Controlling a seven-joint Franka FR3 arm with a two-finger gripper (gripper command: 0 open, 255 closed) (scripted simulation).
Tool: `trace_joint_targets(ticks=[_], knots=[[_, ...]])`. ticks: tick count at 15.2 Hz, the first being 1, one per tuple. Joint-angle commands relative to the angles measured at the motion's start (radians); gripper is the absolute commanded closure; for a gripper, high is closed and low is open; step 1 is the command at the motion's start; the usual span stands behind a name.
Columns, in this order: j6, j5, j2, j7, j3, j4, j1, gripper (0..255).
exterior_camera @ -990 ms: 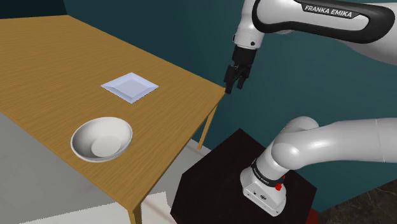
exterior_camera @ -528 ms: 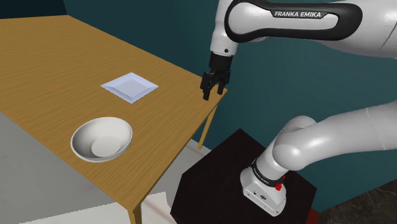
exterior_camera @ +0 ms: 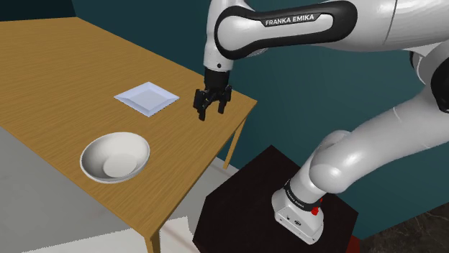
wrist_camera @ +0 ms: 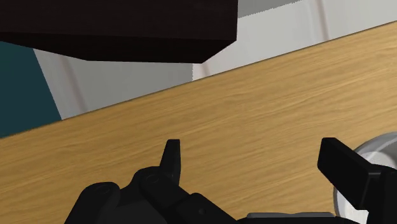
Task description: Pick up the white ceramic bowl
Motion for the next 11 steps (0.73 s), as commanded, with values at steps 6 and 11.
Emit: trace_joint_targets(ticks=[6,11], knots=[[0.101,-0.021,0.247,0.132,0.088,0.164,0.036,0],[0.145,-0.074,0.437,0.228,0.126,0.315,0.072,0]])
